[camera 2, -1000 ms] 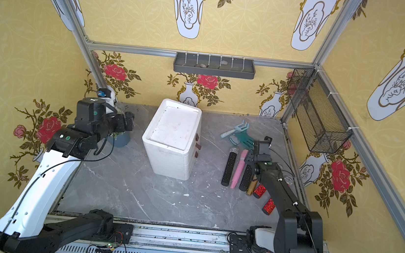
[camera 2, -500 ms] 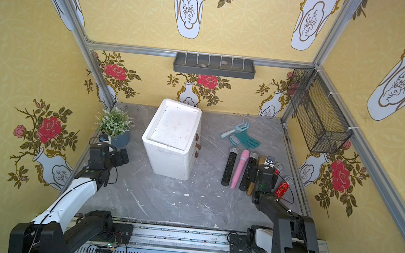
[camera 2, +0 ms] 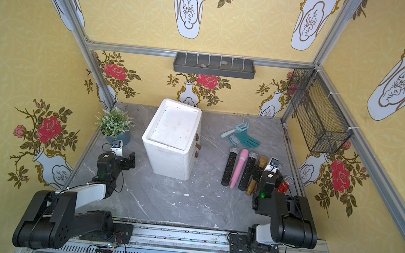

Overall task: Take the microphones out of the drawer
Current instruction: Reset both arms

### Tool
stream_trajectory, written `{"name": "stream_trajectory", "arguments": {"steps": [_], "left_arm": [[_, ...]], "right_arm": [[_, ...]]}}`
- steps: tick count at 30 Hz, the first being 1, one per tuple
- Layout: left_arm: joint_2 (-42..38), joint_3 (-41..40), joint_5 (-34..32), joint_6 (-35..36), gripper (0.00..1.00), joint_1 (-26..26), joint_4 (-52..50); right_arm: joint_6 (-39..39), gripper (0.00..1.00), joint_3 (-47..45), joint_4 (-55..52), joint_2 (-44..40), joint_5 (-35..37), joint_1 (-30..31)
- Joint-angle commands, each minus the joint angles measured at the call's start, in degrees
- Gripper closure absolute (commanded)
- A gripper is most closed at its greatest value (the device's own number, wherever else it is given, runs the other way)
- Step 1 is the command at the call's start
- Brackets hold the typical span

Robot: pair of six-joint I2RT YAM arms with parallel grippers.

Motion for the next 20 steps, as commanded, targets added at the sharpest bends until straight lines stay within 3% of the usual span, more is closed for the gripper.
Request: {"name": "stream_trajectory", "arguments": {"steps": [1, 20], "left_arm": [[2.65, -1.47, -2.56, 1.17, 0.0, -0.21, 12.56], [2.02, -1.59, -3.1, 1.11, 0.0, -0.39, 11.97]], "right_arm": [[1.23, 0.02, 0.06, 1.48, 0.44, -1.21, -0.25], [1.92, 0.02, 0.43, 0.08, 0.08, -4.38, -1.99]]}}
